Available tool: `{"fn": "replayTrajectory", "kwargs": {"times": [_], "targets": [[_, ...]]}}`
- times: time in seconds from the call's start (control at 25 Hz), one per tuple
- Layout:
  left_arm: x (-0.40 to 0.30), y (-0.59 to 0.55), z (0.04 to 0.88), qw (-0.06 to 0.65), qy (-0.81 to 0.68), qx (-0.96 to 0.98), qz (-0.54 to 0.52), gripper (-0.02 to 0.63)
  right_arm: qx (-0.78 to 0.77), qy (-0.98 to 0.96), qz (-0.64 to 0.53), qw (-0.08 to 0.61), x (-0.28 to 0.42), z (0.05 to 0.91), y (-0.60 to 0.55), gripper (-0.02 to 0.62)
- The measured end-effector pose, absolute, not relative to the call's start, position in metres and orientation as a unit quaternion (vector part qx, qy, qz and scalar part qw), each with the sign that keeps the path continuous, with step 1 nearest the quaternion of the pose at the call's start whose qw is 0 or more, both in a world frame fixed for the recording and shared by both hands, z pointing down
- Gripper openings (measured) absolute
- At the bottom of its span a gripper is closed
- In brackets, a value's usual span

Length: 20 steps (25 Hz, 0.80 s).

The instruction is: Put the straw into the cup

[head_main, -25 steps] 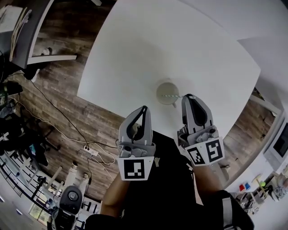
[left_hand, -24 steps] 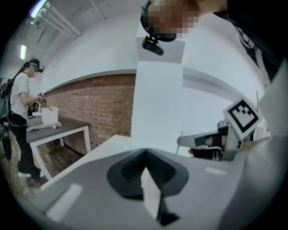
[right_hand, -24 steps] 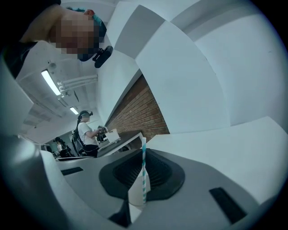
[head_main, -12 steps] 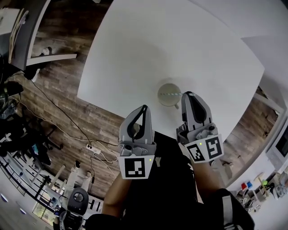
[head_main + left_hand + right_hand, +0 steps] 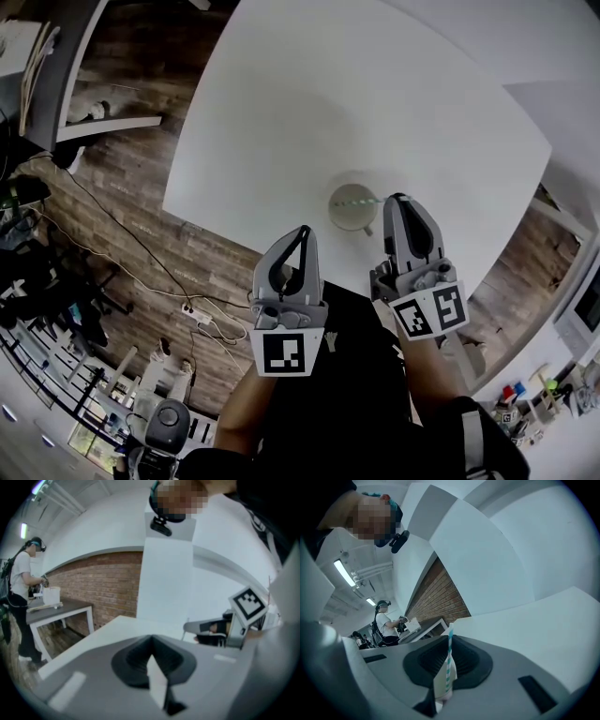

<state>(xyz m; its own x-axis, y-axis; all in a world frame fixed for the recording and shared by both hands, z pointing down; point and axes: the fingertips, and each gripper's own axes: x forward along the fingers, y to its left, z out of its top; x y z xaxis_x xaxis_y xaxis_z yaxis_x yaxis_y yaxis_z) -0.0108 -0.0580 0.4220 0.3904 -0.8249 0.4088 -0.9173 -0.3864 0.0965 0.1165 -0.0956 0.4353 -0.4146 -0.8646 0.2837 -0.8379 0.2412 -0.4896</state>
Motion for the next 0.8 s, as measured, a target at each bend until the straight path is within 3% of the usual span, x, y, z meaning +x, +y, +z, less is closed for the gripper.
{"fn": "replayTrajectory", "kwargs": {"times": [0.8], "targets": [[-0.007, -0.054, 0.411, 0.158, -0.54, 0.816, 0.129, 0.004, -0.539, 0.78, -0.316, 0.034, 0.127, 0.442, -0.099, 0.023]]}}
